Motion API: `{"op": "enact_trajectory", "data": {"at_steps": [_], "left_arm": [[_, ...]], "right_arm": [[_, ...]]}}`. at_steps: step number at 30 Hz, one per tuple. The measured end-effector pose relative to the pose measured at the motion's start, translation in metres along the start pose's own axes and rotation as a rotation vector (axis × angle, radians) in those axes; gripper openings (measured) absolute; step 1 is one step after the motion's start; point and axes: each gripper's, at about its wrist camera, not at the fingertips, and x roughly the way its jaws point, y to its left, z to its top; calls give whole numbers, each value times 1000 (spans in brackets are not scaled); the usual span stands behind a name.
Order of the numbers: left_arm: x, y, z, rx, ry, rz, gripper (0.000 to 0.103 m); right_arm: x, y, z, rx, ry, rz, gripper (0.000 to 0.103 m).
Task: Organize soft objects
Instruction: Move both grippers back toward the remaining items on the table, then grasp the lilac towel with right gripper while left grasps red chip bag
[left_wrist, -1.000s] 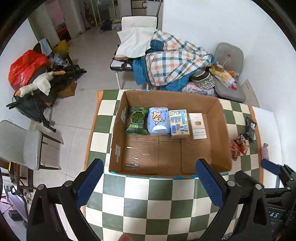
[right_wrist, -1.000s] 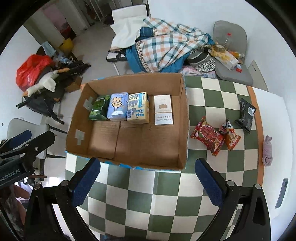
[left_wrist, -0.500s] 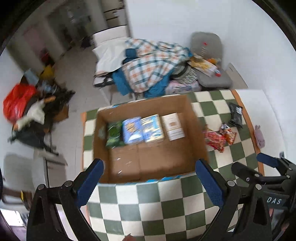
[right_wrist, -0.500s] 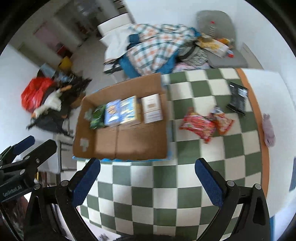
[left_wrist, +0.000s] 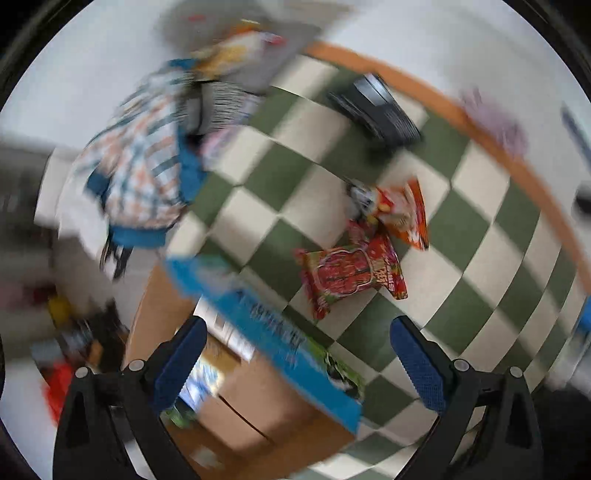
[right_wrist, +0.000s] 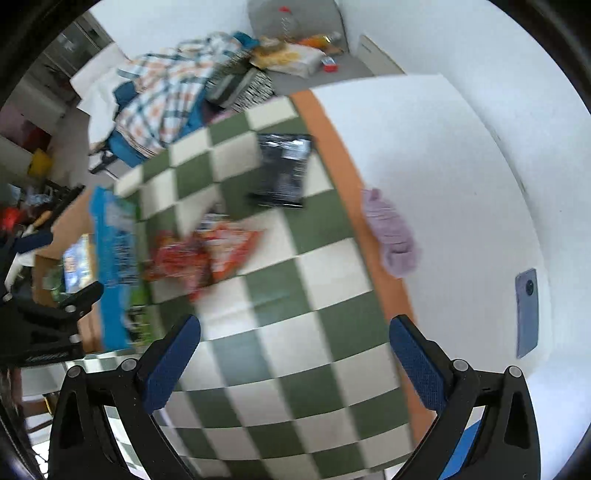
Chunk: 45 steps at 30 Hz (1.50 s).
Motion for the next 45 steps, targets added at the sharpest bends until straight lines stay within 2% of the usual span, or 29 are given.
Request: {"op": "enact_trajectory", "data": {"at_steps": [2, 6, 9, 13, 14, 15, 17, 20, 24, 26, 28, 29, 31, 35, 39, 44, 45], "left_arm": [[22, -15, 14, 135, 39, 23, 102], [71, -38, 29, 311, 157, 16, 102], [103, -49, 34, 385, 216, 44, 102], [132, -58, 35, 436, 247, 96, 101], [137, -59, 35, 427, 243, 79, 94], [137, -56, 34, 405, 242, 60, 92], [129, -50, 36, 345, 229, -9, 74], [121, -33, 42, 196, 208, -78, 65], [116, -13, 44, -47, 207, -190, 60], [119, -1, 43, -184, 225, -246, 59], [121, 5, 41, -253, 228, -281, 59], [121, 7, 41, -271, 227, -293, 60], [121, 8, 41, -255, 227, -298, 60], [127, 4, 45, -177, 229, -276, 62], [133, -2, 51, -117, 225, -239, 62], [129, -19, 54, -86, 194, -219, 60], [126, -25, 53, -87, 186, -212, 59]], "right_arm": [[14, -21, 12, 0, 31, -19, 103], [42, -49, 28, -2, 92, -24, 103], [65, -62, 38, -5, 131, -31, 103], [97, -73, 48, -19, 184, -73, 103], [106, -78, 51, -15, 198, -78, 103], [111, -80, 53, -7, 204, -77, 103], [124, -89, 59, 14, 220, -75, 103], [140, -99, 68, 30, 225, -84, 103], [160, -109, 79, 41, 218, -95, 103], [172, -114, 82, 51, 222, -101, 95], [181, -118, 83, 74, 241, -90, 53], [185, -119, 83, 87, 251, -95, 50], [186, -117, 82, 92, 256, -83, 45], [186, -108, 82, 89, 278, -11, 46], [193, -105, 86, 103, 287, -11, 55], [195, -102, 92, 108, 287, -28, 54], [195, -100, 93, 106, 286, -37, 49]]}}
